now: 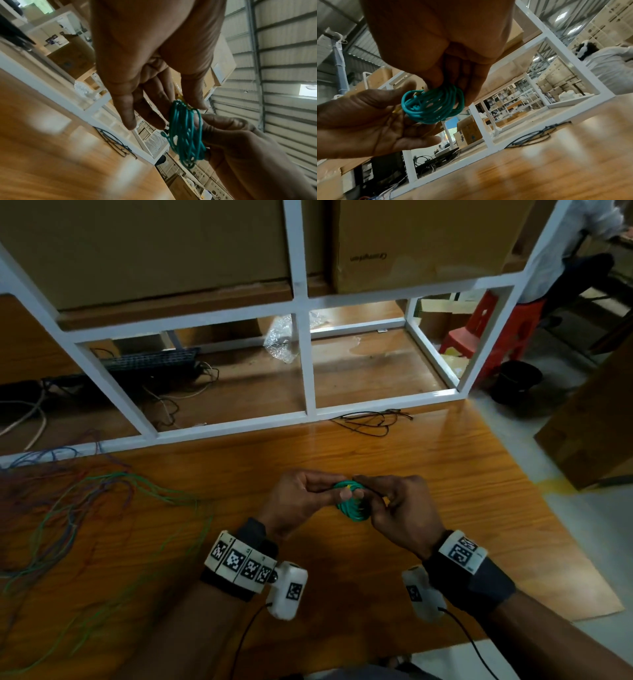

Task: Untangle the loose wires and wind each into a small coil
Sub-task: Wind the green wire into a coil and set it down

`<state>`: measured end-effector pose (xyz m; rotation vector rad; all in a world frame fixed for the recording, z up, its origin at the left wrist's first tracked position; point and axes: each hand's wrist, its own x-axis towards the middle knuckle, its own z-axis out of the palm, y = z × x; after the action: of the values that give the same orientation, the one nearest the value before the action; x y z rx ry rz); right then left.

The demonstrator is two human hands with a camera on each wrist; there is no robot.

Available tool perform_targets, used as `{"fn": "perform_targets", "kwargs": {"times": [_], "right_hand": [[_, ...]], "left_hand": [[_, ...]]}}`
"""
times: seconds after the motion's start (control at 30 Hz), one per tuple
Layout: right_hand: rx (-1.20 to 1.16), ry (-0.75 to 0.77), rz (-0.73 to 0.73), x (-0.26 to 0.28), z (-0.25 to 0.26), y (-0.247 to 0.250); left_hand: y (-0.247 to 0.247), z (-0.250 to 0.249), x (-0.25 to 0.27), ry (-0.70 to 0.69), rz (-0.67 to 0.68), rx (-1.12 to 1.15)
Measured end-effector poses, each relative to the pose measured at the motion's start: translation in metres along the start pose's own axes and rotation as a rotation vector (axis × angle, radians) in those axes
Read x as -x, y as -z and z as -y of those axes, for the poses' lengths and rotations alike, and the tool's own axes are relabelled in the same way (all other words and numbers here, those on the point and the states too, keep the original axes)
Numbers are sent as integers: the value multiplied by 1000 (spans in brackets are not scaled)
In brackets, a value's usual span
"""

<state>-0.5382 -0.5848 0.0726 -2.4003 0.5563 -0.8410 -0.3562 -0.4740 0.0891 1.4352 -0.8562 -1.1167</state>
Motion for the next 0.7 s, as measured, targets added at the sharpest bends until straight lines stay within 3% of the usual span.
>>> {"fn": "perform_targets", "kwargs": {"times": [0.2,0.37,0.5,0.6,0.7], "right_hand": [[-25,-8,95,-10,-51,5],[-277,-146,216,-32,-76,13],[-347,-361,134,-64,-125,12],[-247,-479,156,-97,-166,6],[17,-469,335,-132,-189,-8]], "left_hand": [[-33,5,-31,65,-217,-14],[-46,10,-50,51,-429,21],[-40,19,-65,125,-581,229],[-33,25,-79,131,-641,307],[-27,36,-92,128,-680,323]]}}
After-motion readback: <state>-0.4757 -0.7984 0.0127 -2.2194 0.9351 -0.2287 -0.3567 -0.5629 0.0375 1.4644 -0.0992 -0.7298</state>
